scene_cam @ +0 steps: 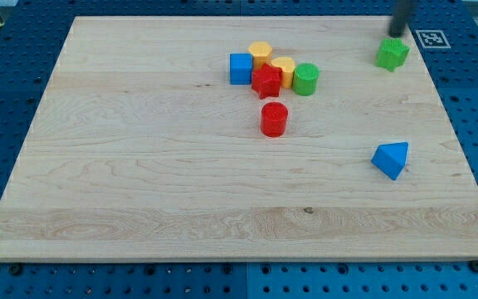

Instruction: Move your arm towards blue triangle

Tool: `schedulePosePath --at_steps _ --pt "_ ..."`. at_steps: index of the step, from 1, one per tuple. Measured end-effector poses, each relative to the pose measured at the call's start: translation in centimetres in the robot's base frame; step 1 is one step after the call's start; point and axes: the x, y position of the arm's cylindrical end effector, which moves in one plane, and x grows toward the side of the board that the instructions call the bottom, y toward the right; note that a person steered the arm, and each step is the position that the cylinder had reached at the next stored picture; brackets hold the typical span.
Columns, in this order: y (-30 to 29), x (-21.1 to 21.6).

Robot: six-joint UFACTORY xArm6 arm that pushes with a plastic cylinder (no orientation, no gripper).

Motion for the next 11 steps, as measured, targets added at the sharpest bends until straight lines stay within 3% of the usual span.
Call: schedulePosePath --at_steps 1,2,3,4,5,7,8,9,10,11 --pt "-4.8 2.3" --pt "-16.4 1.9" --pt "-10.9 -0.8" --pt "3.8 0.4" --pt "4.6 6.0" --pt "-3.5 33.8" --pt "-13.3 33.4" --pt "-11.2 29.1" --pt "-3.8 23.9" --pt "-1.4 18.3"
